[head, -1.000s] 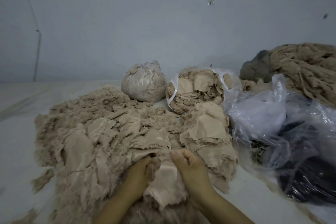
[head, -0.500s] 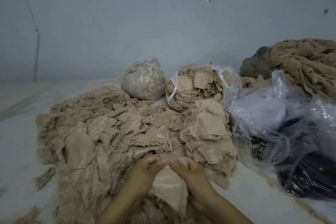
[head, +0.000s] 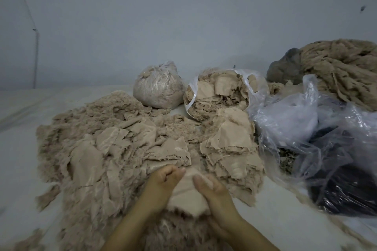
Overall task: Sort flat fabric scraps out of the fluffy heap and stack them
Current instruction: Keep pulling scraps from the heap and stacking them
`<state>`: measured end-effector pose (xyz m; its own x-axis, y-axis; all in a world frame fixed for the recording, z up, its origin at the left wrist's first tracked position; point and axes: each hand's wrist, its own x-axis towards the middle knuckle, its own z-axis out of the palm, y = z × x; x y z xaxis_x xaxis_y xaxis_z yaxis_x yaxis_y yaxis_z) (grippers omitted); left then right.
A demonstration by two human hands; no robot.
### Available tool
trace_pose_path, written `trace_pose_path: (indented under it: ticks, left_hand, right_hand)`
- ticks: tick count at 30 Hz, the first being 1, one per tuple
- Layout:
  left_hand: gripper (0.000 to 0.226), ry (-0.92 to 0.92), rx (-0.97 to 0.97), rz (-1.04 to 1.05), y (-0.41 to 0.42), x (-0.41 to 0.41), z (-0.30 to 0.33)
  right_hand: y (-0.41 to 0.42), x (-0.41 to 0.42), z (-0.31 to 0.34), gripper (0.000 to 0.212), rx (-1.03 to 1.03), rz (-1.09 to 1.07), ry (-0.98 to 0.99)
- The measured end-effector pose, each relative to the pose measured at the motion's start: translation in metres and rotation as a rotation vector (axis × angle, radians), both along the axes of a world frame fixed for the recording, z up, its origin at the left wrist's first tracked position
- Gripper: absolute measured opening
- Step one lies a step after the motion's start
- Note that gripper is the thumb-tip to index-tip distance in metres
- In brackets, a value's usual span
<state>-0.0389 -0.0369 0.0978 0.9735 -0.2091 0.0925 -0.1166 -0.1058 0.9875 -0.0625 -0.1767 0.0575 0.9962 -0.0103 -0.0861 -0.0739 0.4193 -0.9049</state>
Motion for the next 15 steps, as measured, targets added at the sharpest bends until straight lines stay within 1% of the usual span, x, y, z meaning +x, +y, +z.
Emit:
trace_pose_path:
  ticks: [1,3,6,8,10,12,15]
  left_hand:
    - [0.031,0.015,-0.006,0.057,0.004,0.002,-0.002]
    - [0.038,0.054,-0.035,0.152,0.008,0.004,-0.006]
    - [0.034,0.091,-0.069,0.235,0.010,0.006,-0.011]
    - [0.037,0.091,-0.053,0.281,0.011,0.008,-0.015]
    - [0.039,0.053,-0.012,0.281,0.011,0.008,-0.017]
    - [0.038,0.004,0.004,0.228,0.008,0.005,-0.019]
    - [0.032,0.003,-0.065,0.219,0.005,0.004,-0.022]
  right_hand:
    - [-0.003,0.001,0.000,0.033,0.014,-0.080,-0.002]
    - [-0.005,0.002,0.002,0.024,0.009,-0.161,-0.010]
    - [0.000,0.004,0.003,0.022,-0.053,-0.227,-0.022]
    - [-0.001,0.005,0.003,0.025,-0.168,-0.285,-0.037]
    - [-0.002,0.009,0.003,0.027,-0.262,-0.343,-0.048]
    - [-0.004,0.013,0.004,0.028,-0.295,-0.412,-0.058]
    - [-0.007,0.020,0.009,0.028,-0.405,-0.453,-0.116]
